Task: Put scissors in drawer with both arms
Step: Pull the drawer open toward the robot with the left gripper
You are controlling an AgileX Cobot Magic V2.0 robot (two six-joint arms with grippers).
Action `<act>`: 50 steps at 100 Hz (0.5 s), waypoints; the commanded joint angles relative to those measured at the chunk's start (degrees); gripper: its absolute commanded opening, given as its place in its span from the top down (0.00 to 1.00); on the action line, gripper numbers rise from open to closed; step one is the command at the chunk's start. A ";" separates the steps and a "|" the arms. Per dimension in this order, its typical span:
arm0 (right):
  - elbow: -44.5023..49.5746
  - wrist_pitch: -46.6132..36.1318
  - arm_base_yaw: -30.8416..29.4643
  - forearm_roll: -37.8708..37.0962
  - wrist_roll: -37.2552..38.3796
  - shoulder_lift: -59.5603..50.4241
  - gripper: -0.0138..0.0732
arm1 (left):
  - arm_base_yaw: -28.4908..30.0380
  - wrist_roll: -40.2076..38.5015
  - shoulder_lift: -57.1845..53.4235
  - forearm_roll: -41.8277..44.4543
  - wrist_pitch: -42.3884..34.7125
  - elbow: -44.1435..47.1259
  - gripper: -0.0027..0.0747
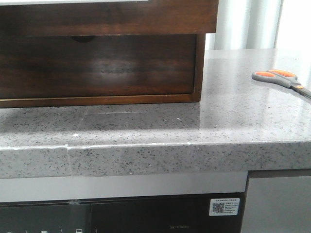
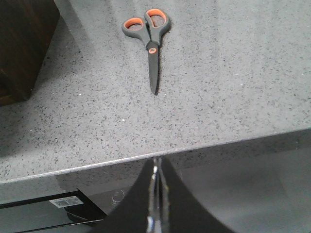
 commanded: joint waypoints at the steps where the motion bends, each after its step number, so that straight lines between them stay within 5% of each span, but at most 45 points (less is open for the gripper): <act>1: -1.84 -3.79 -0.27 0.32 -0.59 1.12 0.98 | -0.22 -1.00 -0.37 -3.24 -2.39 -1.95 0.62; 27: -1.84 -4.11 -0.27 0.32 -0.59 1.12 0.98 | -0.22 -11.79 -0.37 1.44 -6.17 -1.48 0.62; 50: -1.84 -4.11 -0.27 0.32 -0.59 1.12 0.98 | -0.22 -12.71 -0.37 3.06 -7.34 -0.09 0.62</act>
